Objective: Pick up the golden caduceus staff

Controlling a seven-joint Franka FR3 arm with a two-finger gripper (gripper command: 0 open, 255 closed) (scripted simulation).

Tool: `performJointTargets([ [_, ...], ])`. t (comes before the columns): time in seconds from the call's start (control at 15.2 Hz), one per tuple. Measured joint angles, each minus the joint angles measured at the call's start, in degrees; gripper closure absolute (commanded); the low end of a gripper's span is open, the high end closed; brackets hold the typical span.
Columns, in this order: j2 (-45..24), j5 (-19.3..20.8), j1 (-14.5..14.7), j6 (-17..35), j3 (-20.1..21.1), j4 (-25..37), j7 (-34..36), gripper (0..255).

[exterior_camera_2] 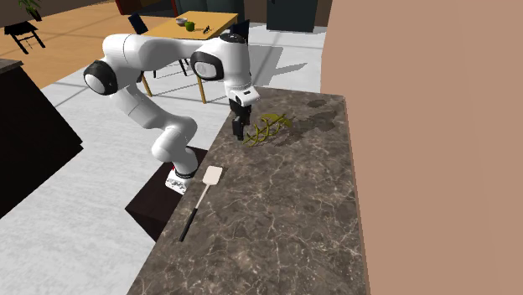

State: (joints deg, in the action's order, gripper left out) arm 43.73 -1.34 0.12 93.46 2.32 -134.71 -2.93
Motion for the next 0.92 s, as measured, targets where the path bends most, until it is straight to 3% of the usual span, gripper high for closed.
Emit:
performJointTargets([
  [0.2, -2.0, -0.3, 1.8, 0.6, -0.1, 1.0, -3.0, 0],
  [0.92, -17.0, -3.8, 16.3, 4.2, 1.9, 8.3, -30.4, 0],
])
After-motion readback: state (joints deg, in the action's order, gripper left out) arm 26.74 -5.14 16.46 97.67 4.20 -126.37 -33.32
